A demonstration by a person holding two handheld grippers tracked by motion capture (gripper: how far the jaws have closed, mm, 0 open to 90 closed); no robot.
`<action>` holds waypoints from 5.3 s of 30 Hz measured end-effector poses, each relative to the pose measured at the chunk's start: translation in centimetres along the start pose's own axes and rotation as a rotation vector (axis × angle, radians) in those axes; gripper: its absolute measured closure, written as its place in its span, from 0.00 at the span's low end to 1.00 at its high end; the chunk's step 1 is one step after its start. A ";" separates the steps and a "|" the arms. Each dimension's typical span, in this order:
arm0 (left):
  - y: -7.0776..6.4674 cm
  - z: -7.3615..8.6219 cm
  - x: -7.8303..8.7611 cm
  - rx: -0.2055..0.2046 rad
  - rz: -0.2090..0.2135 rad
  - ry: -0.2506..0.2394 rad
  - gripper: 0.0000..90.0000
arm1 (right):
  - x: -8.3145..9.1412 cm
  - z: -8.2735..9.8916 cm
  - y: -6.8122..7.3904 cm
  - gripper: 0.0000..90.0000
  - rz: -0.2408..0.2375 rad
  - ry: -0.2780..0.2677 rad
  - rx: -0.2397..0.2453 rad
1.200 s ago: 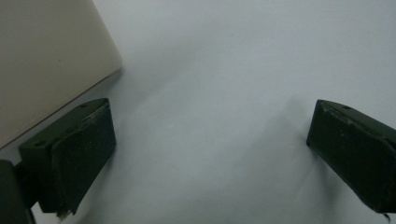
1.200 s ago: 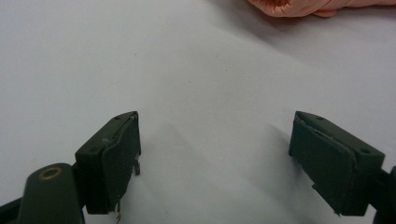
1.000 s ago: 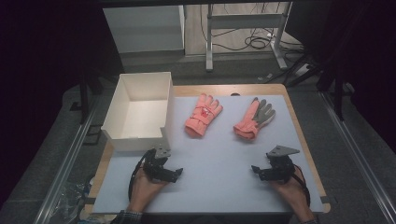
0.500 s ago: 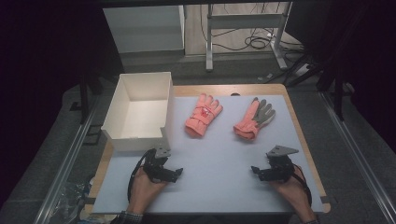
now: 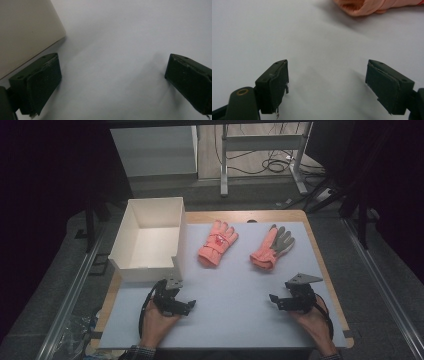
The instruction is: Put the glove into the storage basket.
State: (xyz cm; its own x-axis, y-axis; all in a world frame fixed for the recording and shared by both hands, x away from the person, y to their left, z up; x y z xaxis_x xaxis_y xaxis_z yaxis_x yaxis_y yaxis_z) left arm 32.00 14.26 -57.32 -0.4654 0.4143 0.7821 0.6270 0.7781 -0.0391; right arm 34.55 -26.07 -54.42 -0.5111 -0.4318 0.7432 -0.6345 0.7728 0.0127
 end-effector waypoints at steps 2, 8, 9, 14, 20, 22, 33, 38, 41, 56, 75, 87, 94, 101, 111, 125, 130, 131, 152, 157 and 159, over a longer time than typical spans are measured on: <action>0.0 0.0 0.0 0.000 0.000 0.000 0.01 | 0.2 -0.3 -0.2 0.21 0.000 -0.013 -0.020; 0.0 0.0 0.0 0.000 0.000 0.000 0.01 | 0.5 -1.1 -1.3 0.27 0.023 -0.026 -0.032; 0.0 0.0 0.0 0.003 0.000 -0.002 0.01 | 0.5 -1.2 -1.4 0.27 0.029 -0.024 -0.029; 0.0 0.0 0.0 0.000 0.000 0.000 0.01 | 0.4 -2.0 -2.1 0.32 0.029 -0.021 -0.031; 0.0 0.0 0.0 0.001 0.000 -0.001 0.01 | 0.2 -3.2 -2.7 0.37 0.031 -0.031 -0.038; 0.0 0.0 0.0 0.001 0.000 -0.001 0.01 | 0.2 -3.5 -3.0 0.39 0.028 -0.032 -0.047; 0.0 0.0 0.0 0.001 0.000 -0.001 0.01 | 0.2 -5.4 -4.5 0.49 0.041 -0.049 -0.071; 0.0 0.0 0.0 0.001 0.000 -0.001 0.01 | 0.0 -6.7 -5.3 0.54 0.055 -0.056 -0.075; 0.0 0.0 0.0 0.002 0.000 -0.001 0.01 | -0.2 -7.6 -5.9 0.56 0.066 -0.061 -0.076; 0.0 0.0 0.0 0.002 0.000 -0.001 0.01 | -2.5 -11.1 -8.6 0.74 0.114 -0.043 -0.093; 0.0 0.0 0.0 0.001 0.000 -0.001 0.01 | -6.5 -11.8 -11.3 0.61 0.150 0.010 -0.124; 0.0 0.0 0.0 0.001 -0.001 -0.001 0.01 | -7.4 -10.9 -11.0 0.91 0.148 0.040 -0.152; 0.0 0.0 0.0 0.001 0.000 -0.001 0.01 | -7.1 -11.1 -10.7 0.97 0.162 0.025 -0.146; 0.0 0.0 0.0 0.001 0.000 -0.001 0.01 | -6.1 -11.2 -10.9 0.98 0.106 0.002 -0.194; 0.0 0.0 0.0 0.002 0.000 -0.001 0.01 | -4.0 -11.7 -10.0 0.98 0.048 -0.041 -0.188; 0.0 0.0 0.0 0.001 -0.001 0.000 0.01 | -0.9 -12.3 -5.8 0.98 -0.076 -0.086 -0.127; 0.0 0.0 0.0 0.000 -0.001 0.000 0.01 | -0.7 -11.8 -3.7 0.98 -0.131 -0.085 -0.088; 0.0 0.0 0.0 0.004 0.000 -0.004 0.01 | -0.7 -11.7 -3.3 0.98 -0.143 -0.083 -0.081; 0.0 0.0 0.0 0.001 -0.001 -0.001 0.01 | -4.3 -8.0 0.8 0.98 -0.209 -0.023 -0.014; 0.0 0.0 0.0 0.001 -0.001 -0.001 0.01 | -4.4 -7.9 0.7 0.91 -0.193 -0.008 0.038; 0.0 0.0 0.0 0.001 -0.001 -0.001 0.01 | -4.2 -8.1 0.6 0.86 -0.164 -0.006 0.050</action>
State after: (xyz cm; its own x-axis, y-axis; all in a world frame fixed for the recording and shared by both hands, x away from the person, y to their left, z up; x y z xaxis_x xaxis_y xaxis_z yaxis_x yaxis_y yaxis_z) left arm 31.98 14.26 -57.32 -0.4667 0.4137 0.7817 0.6259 0.7789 -0.0386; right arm 41.00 -20.04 -52.11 -0.4016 -0.5528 0.7302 -0.7376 0.6678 0.0999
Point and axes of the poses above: each handheld gripper's, and its own axes: x roughly backward along the jaws, z roughly out of its underside, y roughly to its left, the point moved 3 cm from there along -x, roughly forward along the jaws, and after that the axes turned 5 degrees about y, right-handed, at the moved point
